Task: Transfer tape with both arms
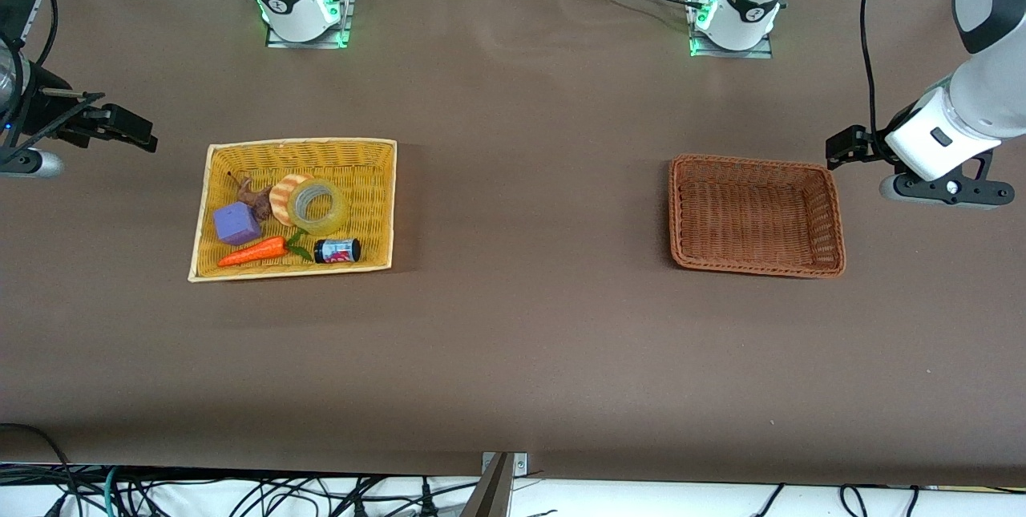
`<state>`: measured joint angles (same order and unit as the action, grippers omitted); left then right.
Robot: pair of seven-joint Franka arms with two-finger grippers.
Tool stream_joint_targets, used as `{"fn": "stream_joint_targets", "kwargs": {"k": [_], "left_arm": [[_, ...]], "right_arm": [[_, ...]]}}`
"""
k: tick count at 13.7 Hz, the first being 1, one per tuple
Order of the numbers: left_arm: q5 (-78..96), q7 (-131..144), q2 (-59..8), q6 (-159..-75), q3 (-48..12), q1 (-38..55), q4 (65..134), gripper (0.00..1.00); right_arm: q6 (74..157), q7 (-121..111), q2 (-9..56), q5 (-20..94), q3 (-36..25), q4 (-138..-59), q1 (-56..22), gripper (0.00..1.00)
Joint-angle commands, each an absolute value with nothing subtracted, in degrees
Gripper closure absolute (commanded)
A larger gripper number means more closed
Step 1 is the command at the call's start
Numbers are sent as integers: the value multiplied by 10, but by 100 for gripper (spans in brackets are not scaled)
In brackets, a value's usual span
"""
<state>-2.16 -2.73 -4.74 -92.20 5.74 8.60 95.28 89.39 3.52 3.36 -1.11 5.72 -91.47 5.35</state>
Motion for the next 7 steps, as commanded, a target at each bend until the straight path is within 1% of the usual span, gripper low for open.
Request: {"fn": "stream_joint_targets", "kwargs": {"k": [1,7], "left_arm": [[-13,-35,-52,-917,59,84,942,0],[-13,-35,-52,-914,59,85,941,0]], "right_arm": [[889,34,37,-12,62,-903,61,0],[889,35,37,-13,62,-903,61,0]]}}
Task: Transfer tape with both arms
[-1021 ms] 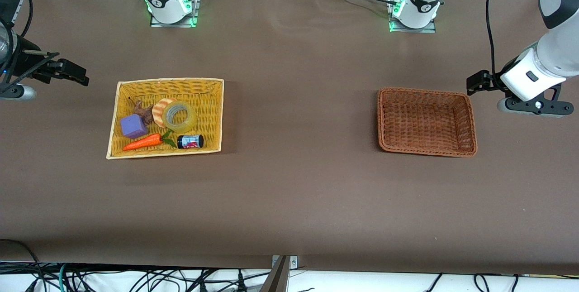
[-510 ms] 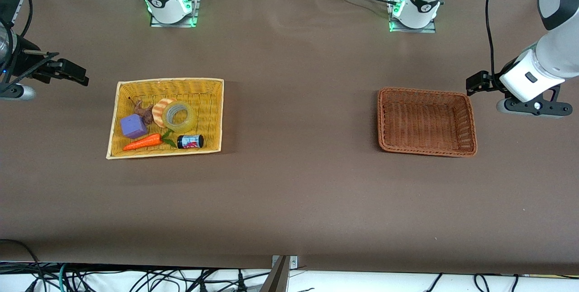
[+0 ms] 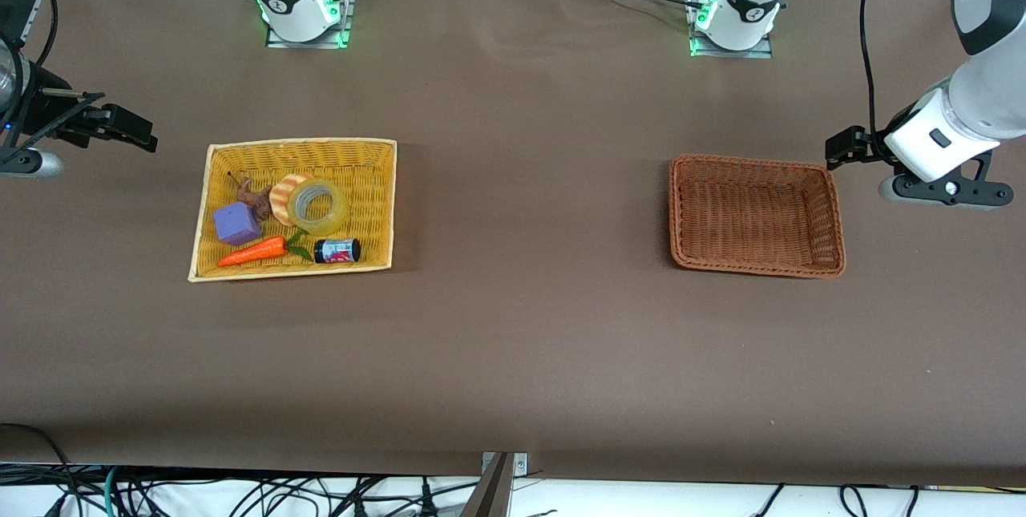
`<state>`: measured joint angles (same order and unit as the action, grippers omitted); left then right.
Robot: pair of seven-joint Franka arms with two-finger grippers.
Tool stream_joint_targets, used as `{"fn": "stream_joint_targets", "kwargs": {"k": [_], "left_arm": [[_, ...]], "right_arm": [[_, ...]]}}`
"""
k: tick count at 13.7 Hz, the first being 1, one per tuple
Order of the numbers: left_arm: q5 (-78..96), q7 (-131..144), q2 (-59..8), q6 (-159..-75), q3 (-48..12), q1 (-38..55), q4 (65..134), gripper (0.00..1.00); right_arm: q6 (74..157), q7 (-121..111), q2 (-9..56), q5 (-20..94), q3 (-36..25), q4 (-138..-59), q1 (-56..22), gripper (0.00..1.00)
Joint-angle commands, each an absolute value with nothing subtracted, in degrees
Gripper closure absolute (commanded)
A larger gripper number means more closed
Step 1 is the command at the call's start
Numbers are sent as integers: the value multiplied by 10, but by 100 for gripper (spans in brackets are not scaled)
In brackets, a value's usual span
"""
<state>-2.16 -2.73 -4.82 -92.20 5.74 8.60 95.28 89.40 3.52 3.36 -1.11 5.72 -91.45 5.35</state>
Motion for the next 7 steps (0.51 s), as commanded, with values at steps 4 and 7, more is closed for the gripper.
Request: {"fn": "stream_joint_targets", "kwargs": {"k": [4,7], "left_arm": [[19,-77,-52,-915,85,85,940,0],[22,-82,-54,-915,92,85,940,0]], "right_arm": [[889,35,36,-12,62,-903,61,0],[889,35,37,-11,62,-903,61,0]]}}
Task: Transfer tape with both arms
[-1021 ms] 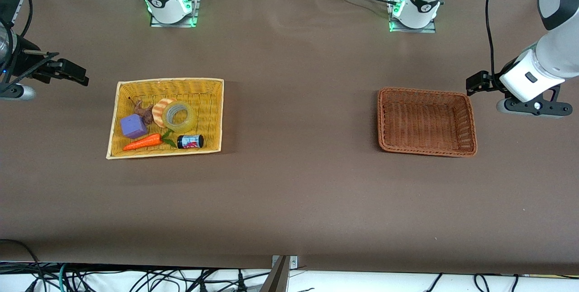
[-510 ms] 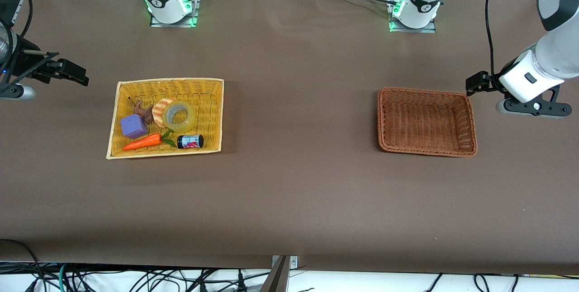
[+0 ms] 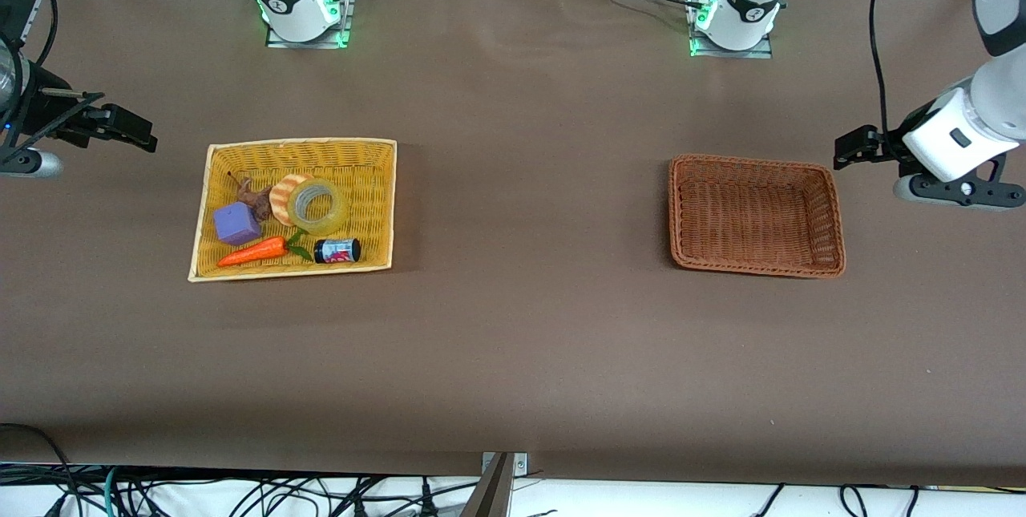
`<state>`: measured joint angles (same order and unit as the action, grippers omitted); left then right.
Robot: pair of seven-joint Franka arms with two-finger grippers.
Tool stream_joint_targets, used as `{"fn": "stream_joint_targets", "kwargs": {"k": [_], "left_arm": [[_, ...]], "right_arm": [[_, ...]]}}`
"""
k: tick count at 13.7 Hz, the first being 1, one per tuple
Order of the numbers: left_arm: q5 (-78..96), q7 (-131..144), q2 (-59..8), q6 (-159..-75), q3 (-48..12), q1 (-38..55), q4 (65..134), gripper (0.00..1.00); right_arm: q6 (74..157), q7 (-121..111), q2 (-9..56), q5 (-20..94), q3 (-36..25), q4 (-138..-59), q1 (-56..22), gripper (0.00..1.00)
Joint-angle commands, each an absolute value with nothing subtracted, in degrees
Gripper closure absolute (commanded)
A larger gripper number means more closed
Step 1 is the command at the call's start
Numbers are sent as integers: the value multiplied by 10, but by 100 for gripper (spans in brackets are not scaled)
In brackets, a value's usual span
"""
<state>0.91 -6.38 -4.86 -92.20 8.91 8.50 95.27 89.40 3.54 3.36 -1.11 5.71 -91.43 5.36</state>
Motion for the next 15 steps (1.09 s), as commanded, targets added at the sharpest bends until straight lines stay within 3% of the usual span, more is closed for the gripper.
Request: {"fn": "stream_joint_targets", "kwargs": {"k": [1,8,15], "left_arm": [[21,-82,-55,-916,92,85,940,0],[-3,-76,-62,-920,77,85,940,0],[-11,-75,-64,-921,75,85,940,0]], "right_arm": [[889,35,37,-11,62,-903,61,0],[891,36,37,-7,58,-903,65,0],[900,32,104,-5,64,-917,45,0]]}}
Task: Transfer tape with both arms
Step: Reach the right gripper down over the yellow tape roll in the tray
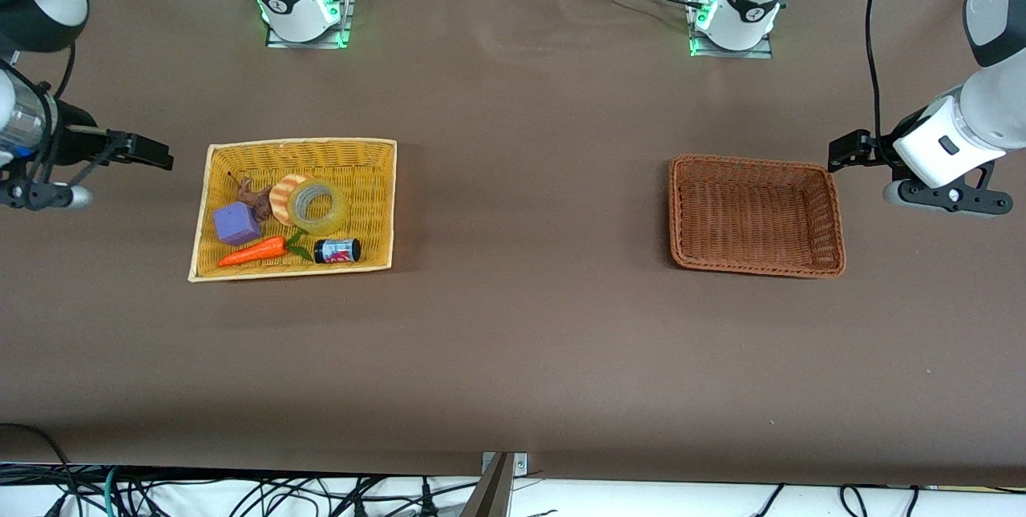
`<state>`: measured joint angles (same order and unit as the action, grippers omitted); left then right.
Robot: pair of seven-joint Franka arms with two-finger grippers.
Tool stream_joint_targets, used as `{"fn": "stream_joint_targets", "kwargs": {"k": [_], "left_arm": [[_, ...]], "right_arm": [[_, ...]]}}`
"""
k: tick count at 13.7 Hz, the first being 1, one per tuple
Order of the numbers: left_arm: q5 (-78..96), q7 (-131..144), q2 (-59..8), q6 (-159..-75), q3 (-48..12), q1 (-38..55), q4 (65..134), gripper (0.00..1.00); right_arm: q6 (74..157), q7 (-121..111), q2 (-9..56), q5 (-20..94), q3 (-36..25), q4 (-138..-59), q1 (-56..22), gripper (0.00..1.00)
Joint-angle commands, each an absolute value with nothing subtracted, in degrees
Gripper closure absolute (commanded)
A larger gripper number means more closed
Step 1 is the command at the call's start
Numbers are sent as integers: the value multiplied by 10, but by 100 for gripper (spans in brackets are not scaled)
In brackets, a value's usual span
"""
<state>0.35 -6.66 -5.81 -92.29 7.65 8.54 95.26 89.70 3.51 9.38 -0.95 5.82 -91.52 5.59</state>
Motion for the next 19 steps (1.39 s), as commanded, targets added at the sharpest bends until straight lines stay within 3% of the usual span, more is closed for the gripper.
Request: {"fn": "stream_joint_targets", "kwargs": {"k": [1,4,6,13,19], "left_arm": [[-11,-75,-64,-921,75,85,940,0],[-11,-75,-64,-921,75,85,940,0],[-11,-76,-62,-919,70,85,940,0],[-11,-78,-61,-896,71,85,902,0],[-11,-79,-62,-882,73,85,882,0]], "right_arm": [[922,39,114,-2,64,-935,25,0],[1002,166,115,7,94,-994,-17,0],[1096,206,127,4,97,-1060,-48,0],[1375,214,122,4,118,-1284,-48,0],[1467,214,164,4,118,-1317,-49,0]]}}
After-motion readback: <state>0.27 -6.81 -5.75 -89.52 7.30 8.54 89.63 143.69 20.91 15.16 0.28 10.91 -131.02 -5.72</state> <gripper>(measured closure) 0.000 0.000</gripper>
